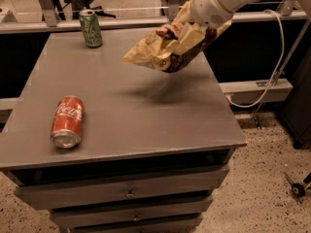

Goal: Pick brown chip bag

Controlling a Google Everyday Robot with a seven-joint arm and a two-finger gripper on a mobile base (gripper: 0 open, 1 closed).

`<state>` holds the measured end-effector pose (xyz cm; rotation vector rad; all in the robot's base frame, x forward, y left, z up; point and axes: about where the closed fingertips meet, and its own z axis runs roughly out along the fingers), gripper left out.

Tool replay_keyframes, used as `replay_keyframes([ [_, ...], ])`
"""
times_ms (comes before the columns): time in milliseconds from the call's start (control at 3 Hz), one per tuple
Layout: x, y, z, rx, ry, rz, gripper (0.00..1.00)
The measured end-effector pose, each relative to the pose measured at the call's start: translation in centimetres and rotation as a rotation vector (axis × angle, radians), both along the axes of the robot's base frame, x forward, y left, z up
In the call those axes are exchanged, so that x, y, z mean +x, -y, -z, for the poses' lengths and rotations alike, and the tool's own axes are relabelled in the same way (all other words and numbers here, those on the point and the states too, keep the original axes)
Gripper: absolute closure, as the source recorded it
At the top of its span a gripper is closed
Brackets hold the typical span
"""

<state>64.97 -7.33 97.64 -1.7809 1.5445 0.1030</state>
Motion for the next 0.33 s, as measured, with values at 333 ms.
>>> replay_keyframes([
  [333,-0.03,-0.01,-0.21,0.002,0.002,0.001,1.00],
])
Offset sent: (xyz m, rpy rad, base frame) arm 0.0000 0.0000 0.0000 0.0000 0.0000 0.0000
